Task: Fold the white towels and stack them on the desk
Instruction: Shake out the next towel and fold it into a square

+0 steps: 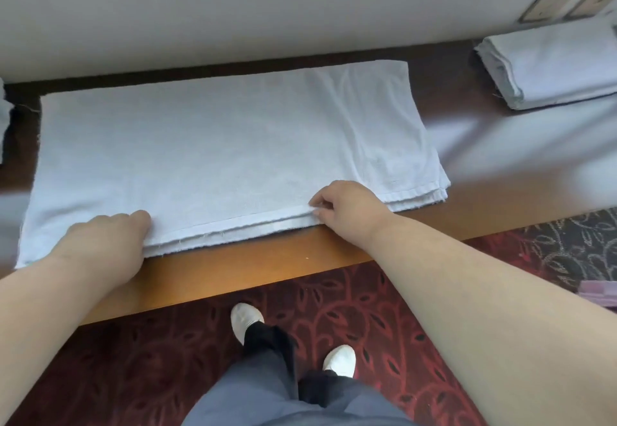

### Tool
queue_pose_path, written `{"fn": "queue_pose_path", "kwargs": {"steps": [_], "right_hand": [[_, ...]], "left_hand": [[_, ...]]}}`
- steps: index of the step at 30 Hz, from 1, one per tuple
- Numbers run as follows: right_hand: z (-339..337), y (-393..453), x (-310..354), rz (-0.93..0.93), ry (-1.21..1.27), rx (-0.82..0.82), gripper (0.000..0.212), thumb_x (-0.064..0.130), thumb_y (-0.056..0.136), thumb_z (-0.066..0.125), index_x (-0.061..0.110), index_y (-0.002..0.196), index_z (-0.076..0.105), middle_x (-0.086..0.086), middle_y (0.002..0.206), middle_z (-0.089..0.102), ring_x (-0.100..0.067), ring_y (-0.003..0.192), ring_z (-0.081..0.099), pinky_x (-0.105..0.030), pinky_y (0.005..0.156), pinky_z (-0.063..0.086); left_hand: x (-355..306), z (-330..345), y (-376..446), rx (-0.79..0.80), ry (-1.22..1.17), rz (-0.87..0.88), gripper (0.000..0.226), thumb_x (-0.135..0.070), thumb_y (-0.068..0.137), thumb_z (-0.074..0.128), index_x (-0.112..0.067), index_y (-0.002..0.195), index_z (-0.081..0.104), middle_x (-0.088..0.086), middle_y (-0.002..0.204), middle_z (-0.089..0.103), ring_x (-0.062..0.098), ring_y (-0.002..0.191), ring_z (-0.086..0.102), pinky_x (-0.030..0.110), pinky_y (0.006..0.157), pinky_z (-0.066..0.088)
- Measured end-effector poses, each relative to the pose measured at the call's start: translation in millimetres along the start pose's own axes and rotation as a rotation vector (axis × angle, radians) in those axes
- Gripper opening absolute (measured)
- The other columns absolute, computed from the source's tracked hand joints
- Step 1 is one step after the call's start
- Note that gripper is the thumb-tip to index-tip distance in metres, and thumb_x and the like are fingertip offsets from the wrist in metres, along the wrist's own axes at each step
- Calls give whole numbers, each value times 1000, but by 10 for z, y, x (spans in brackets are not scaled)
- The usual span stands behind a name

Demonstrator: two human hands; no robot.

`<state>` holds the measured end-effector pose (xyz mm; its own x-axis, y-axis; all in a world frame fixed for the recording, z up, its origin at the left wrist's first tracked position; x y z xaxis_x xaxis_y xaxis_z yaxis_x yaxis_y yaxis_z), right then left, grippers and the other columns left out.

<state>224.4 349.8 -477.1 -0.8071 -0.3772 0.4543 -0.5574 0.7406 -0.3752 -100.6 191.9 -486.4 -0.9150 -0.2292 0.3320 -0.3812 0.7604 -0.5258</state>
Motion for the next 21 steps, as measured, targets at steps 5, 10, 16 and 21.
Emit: {"fn": "queue_pose_path", "kwargs": {"steps": [5, 10, 16, 21], "right_hand": [[-323, -87, -173, 61, 230, -181, 26, 33, 99, 50, 34, 120, 65, 20, 121, 60, 1, 104, 55, -19, 89, 40], [-255, -19, -459, 45, -61, -191, 53, 33, 105, 35, 24, 156, 23, 3, 165, 13, -15, 152, 5, -34, 123, 4], [-285, 8, -1096, 306, -156, -215, 81, 70, 91, 10, 26, 158, 2, 6, 165, -11, -9, 149, -18, -35, 120, -12], [-396, 663, -305, 126, -109, -366, 56, 40, 105, 25, 21, 157, 20, 0, 166, 11, -16, 152, 0, -39, 123, -2]], "left_hand": [[-527, -595, -31, 123, 44, 18, 16, -39, 85, 43, -27, 95, 48, -12, 92, 58, 12, 81, 56, 29, 71, 45], [-1887, -1590, 205, -433, -479, 408, 40, -27, 98, 44, -30, 138, 46, -4, 140, 52, 19, 127, 46, 34, 104, 38], [-2232, -1153, 658, -399, -232, 501, 66, -54, 92, 11, -36, 155, 1, -1, 165, -2, 20, 150, -9, 46, 121, -4], [-2297, -1153, 702, -432, -203, 523, 65, -55, 90, 8, -41, 151, -9, 2, 165, -3, 23, 150, -9, 50, 120, -6]]}}
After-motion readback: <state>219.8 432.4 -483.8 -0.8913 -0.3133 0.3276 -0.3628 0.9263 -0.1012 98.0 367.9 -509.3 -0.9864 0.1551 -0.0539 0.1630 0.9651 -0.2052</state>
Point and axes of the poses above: each hand's wrist, its own y-axis towards the middle knuckle, its own z-axis out of the palm, x = y × z, the point moved 8 cm from there along y, towards the middle knuckle
